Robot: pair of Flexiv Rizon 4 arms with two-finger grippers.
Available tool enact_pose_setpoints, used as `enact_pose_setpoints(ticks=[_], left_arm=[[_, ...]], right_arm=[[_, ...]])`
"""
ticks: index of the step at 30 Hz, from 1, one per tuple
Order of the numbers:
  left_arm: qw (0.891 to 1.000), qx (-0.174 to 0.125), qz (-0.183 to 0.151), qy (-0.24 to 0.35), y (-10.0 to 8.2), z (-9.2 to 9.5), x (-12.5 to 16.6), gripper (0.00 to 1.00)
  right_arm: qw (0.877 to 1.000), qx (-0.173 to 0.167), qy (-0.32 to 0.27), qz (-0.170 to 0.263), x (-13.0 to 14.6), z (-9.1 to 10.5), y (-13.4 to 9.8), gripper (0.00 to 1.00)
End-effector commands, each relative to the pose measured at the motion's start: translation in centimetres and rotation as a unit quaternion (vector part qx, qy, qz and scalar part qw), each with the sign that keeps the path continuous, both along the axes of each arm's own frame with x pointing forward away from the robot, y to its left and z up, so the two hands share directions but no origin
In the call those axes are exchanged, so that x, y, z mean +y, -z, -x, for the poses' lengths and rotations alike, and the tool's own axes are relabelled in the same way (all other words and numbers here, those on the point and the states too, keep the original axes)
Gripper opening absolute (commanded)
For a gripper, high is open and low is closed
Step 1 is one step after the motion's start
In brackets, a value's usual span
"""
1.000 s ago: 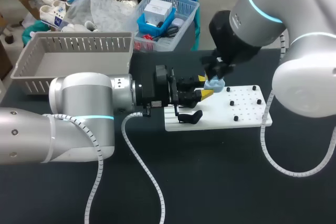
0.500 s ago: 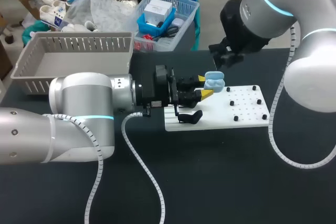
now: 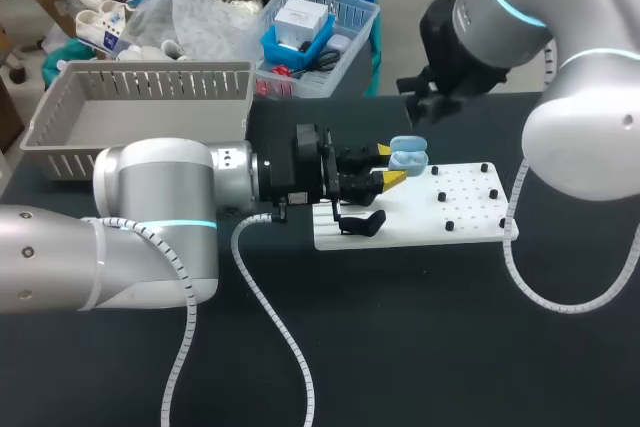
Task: Pick up each earbud case from the left stands, insert the matching earbuds, close the lid, and place the case in the box.
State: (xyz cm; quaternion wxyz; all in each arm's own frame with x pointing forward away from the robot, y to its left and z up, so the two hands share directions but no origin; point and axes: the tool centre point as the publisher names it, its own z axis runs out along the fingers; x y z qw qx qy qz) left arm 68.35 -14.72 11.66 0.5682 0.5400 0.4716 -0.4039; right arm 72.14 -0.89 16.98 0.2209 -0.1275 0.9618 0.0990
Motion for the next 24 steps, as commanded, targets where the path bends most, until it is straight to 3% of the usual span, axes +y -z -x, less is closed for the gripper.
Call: enact_pose_setpoints(ticks=[1,24], left_arm=[[1.0,-0.001,0.001,-0.002,0.0,0.1,0.0,0.0],[1.0,-0.001,0.001,-0.002,0.0,0.1,0.0,0.0]], right_arm=[[1.0,0.006,-0.003,-0.005,0.2,-0.6,0.6,0.28],[1.0,0.004,-0.009,-0.011,0.9,2.1,0.3,0.27]])
